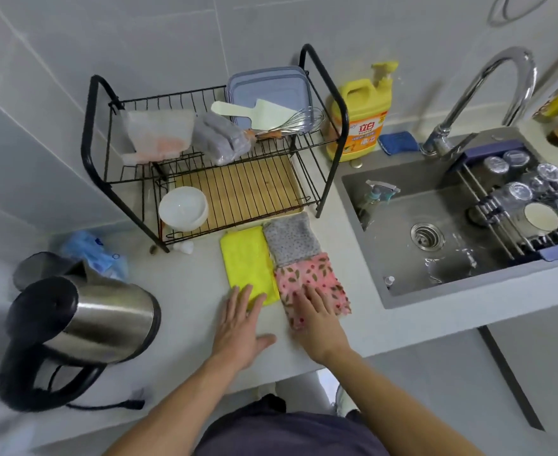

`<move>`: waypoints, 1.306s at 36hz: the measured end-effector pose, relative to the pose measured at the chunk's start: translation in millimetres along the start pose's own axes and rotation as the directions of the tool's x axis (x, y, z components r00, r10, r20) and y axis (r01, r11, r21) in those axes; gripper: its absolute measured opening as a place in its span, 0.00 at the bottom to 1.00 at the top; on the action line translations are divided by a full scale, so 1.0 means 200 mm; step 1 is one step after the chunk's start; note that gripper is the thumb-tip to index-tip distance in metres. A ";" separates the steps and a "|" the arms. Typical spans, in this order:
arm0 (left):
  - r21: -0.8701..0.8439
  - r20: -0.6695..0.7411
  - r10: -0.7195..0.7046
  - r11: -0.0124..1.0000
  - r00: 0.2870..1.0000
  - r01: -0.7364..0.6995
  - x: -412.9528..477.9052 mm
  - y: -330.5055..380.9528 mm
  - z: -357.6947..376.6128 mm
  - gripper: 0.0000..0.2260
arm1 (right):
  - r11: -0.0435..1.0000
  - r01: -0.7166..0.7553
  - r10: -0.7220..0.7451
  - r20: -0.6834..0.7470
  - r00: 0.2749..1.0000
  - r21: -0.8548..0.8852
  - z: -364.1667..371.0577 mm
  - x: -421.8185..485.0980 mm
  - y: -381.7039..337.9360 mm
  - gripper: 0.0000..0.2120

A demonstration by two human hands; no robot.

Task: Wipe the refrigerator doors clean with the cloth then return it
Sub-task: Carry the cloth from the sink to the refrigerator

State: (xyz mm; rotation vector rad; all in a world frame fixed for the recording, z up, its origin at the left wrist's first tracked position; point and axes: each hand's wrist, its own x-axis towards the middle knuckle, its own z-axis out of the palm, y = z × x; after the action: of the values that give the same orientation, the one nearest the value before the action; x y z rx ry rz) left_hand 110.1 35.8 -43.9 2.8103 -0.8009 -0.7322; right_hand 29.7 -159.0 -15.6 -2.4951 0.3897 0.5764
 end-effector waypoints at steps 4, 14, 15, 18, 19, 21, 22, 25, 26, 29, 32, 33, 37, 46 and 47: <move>-0.017 0.021 0.024 1.000 0.999 -0.023 0.03 -0.02 0.00 0.43 | 0.993 -0.081 0.075 -0.076 0.994 -0.080 0.03 0.03 0.01 0.37; -0.017 0.082 0.077 0.997 0.994 -0.076 0.05 -0.04 -0.02 0.42 | 0.978 -0.191 0.207 -0.296 0.932 0.082 0.01 0.05 -0.03 0.20; -0.014 0.091 0.084 0.996 0.992 -0.083 0.05 -0.04 -0.04 0.41 | 0.967 -0.212 0.246 -0.288 0.926 0.142 0.00 0.06 -0.04 0.18; -0.044 0.071 0.077 0.996 0.994 -0.074 0.04 -0.03 -0.08 0.34 | 0.906 -0.220 0.329 -0.277 0.903 0.360 -0.04 0.06 -0.03 0.10; -0.051 0.043 0.068 0.997 0.997 -0.066 0.04 -0.02 -0.10 0.31 | 0.873 -0.210 0.355 -0.280 0.892 0.440 -0.04 0.05 -0.03 0.09; -0.054 -0.026 0.043 0.998 0.999 -0.044 0.05 0.01 -0.13 0.24 | 0.804 -0.193 0.413 -0.295 0.862 0.562 -0.04 0.00 -0.02 0.03; -0.059 -0.052 0.028 0.998 0.998 -0.031 0.05 0.03 -0.15 0.22 | 0.775 -0.187 0.440 -0.303 0.845 0.603 -0.04 -0.02 -0.02 0.02; -0.094 -0.066 0.011 0.995 0.998 -0.017 0.08 0.11 -0.20 0.21 | 0.693 -0.172 0.525 -0.327 0.786 0.700 -0.04 -0.09 0.00 0.07; -0.138 -0.060 0.026 0.990 0.998 -0.034 0.09 0.13 -0.21 0.21 | 0.671 -0.167 0.557 -0.341 0.758 0.723 -0.05 -0.11 0.01 0.09; -0.378 -0.026 0.101 0.920 0.995 -0.103 0.13 0.25 -0.25 0.19 | 0.582 -0.154 0.655 -0.349 0.670 0.798 -0.09 -0.19 0.07 0.13; -0.555 0.037 0.121 0.828 0.992 -0.080 0.14 0.41 -0.26 0.16 | 0.492 -0.120 0.741 -0.343 0.577 0.862 -0.14 -0.32 0.17 0.15; -0.604 0.059 0.121 0.795 0.991 -0.061 0.14 0.47 -0.26 0.15 | 0.472 -0.117 0.760 -0.336 0.557 0.874 -0.16 -0.37 0.22 0.16; -0.696 0.122 0.166 0.717 0.978 -0.035 0.11 0.71 -0.24 0.12 | 0.430 -0.118 0.816 -0.330 0.475 0.895 -0.19 -0.62 0.44 0.17; -0.742 0.246 0.299 0.670 0.922 -0.019 0.05 1.37 -0.13 0.10 | 0.313 -0.064 0.934 -0.295 0.201 0.948 -0.20 -1.26 0.95 0.19; -0.746 0.258 0.312 0.665 0.914 -0.017 0.04 1.46 -0.11 0.10 | 0.300 -0.053 0.942 -0.287 0.175 0.953 -0.19 -1.33 1.01 0.18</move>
State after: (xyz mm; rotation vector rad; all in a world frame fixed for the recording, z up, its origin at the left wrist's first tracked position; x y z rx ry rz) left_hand -9.3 -217.7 44.3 1.8621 -0.6018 -1.2359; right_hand -266.5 -302.9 50.7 -1.2867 1.7286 -0.7261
